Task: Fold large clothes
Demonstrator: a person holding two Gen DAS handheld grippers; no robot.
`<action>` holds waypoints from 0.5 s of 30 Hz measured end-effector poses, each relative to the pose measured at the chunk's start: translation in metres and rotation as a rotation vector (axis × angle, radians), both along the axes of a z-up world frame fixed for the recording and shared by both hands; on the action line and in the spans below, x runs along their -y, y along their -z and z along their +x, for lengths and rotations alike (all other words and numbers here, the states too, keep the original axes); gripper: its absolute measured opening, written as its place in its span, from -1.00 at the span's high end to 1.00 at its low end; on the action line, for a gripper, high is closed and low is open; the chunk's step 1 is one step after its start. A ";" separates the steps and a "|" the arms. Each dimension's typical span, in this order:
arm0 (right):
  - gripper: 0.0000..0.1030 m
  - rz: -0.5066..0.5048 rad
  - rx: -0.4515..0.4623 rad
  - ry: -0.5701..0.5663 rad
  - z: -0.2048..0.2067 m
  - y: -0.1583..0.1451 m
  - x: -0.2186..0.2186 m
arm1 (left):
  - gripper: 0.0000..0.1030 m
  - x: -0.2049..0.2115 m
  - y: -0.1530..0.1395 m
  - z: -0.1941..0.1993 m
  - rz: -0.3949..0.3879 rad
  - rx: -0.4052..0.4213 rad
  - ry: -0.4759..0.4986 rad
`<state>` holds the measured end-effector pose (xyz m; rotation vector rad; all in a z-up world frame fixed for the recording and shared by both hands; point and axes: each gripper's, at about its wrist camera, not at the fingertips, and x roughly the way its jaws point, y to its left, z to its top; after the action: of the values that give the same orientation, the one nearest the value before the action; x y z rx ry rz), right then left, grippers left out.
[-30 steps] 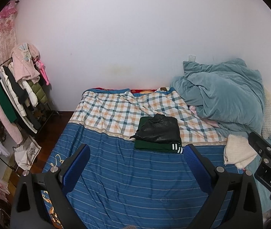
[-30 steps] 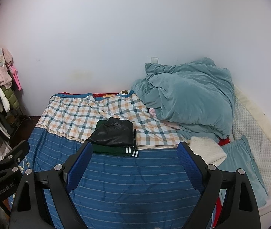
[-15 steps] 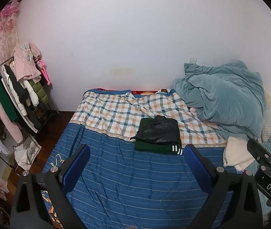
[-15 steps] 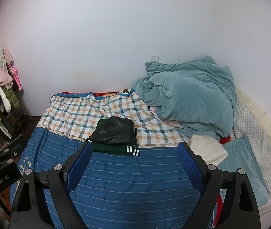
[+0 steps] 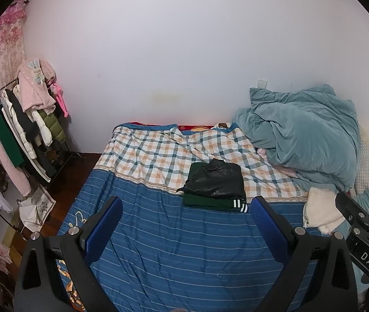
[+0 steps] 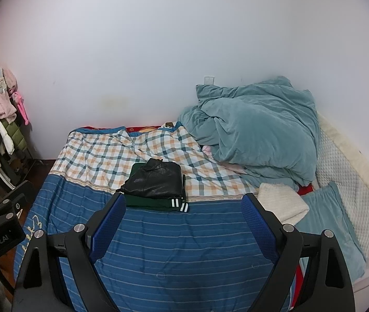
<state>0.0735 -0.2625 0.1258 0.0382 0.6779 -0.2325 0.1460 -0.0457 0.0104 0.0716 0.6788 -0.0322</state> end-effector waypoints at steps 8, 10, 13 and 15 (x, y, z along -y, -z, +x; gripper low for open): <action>-0.78 -0.001 -0.002 0.000 0.002 0.000 0.000 | -0.95 0.003 -0.003 0.002 -0.007 0.003 0.000; -0.78 -0.001 0.000 0.000 0.001 0.000 0.002 | -0.95 0.005 -0.005 0.004 -0.008 0.005 0.000; -0.78 0.000 0.000 0.001 0.001 -0.001 0.003 | -0.95 0.007 -0.008 0.004 -0.008 0.008 0.005; -0.79 0.000 0.003 0.004 -0.002 0.000 0.003 | -0.95 0.007 -0.010 0.003 -0.008 0.012 0.008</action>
<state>0.0715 -0.2653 0.1260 0.0395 0.6753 -0.2360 0.1495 -0.0526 0.0204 0.0669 0.6667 -0.0416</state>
